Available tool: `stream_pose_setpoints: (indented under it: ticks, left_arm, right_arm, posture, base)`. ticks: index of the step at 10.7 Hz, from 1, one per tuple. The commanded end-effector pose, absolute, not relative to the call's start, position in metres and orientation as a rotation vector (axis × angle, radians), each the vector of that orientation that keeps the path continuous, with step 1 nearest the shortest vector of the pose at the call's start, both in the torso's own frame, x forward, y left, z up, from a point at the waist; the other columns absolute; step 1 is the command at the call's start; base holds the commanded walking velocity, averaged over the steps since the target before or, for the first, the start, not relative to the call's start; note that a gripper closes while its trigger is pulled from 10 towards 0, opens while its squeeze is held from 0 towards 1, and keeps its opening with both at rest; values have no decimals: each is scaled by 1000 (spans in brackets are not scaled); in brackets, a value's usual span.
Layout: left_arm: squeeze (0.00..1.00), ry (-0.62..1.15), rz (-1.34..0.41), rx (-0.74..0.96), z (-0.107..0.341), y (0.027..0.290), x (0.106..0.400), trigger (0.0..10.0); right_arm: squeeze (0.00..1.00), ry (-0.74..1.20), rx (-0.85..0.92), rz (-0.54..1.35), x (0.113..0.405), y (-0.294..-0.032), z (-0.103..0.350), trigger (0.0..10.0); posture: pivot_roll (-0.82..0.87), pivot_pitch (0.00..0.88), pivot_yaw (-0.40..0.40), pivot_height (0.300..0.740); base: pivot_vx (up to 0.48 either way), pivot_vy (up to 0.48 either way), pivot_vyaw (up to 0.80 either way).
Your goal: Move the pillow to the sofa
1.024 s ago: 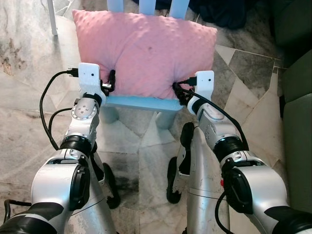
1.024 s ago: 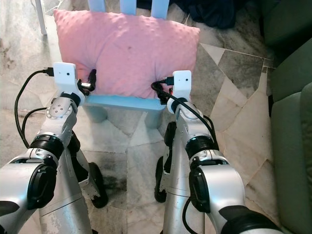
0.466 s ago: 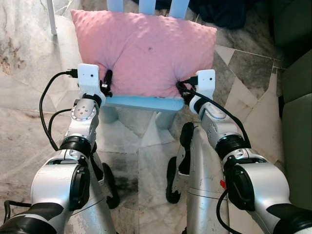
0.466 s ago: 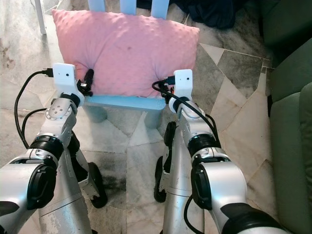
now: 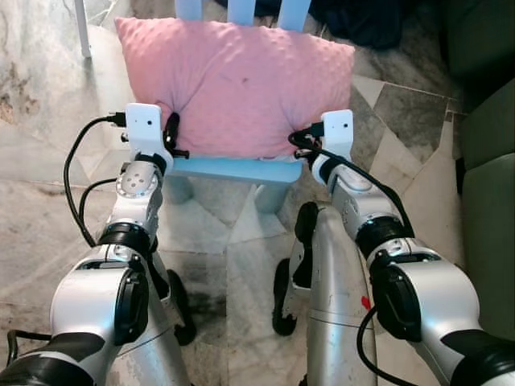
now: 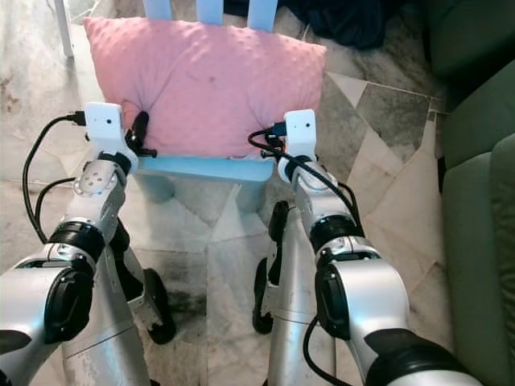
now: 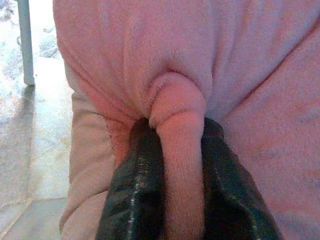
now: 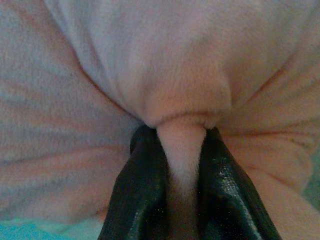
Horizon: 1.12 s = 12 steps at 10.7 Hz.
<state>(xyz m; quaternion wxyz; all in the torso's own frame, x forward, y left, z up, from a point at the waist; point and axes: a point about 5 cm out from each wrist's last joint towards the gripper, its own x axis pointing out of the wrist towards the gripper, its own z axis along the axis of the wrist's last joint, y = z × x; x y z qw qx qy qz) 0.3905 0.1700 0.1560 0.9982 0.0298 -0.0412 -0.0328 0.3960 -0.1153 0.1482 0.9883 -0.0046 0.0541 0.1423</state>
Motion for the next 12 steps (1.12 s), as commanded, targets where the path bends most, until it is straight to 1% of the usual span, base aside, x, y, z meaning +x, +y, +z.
stream_pose_setpoints:
  ticks: [1,3,4,5,6,7,9,10,11,12]
  left_arm:
    - [0,36,-149,52,124,156,380,0]
    - [0,-26,-153,61,134,158,382,0]
    - [0,-48,-186,54,139,157,383,0]
    - [0,-92,-245,80,142,157,380,0]
    - [0,-129,-342,111,140,156,372,0]
    - [0,-136,-363,117,136,162,366,0]
    - [0,-150,-319,92,127,179,351,0]
    - [0,-164,-300,82,126,183,345,0]
    - [0,-178,-267,45,126,188,336,0]
    - [0,-162,-218,-10,119,195,319,0]
  right_arm:
    - [0,196,-38,310,387,-109,125,0]
    - [0,168,-64,346,387,-105,128,0]
    - [0,147,-109,385,386,-105,128,0]
    - [0,122,-130,389,384,-113,127,0]
    - [0,70,-119,371,381,-128,128,0]
    - [0,37,-108,351,376,-139,126,0]
    - [0,-31,-73,280,361,-155,119,0]
    - [0,-62,-60,268,353,-159,118,0]
    - [0,-104,-50,237,338,-166,114,0]
    - [0,-92,-33,161,316,-173,100,0]
  posture:
    - [14,381,-144,454]
    - [16,312,-136,454]
    - [13,248,-123,454]
    - [10,209,-111,454]
    - [16,154,-99,454]
    - [18,104,-87,454]
    - [20,23,-74,454]
    - [27,4,-73,454]
    - [39,0,-72,454]
    - [45,0,-70,454]
  base:
    - [0,0,0]
    - [0,0,0]
    - [0,0,0]
    - [0,0,0]
    - [0,0,0]
    - [0,0,0]
    - [0,0,0]
    - [0,0,0]
    - [0,0,0]
    - [0,0,0]
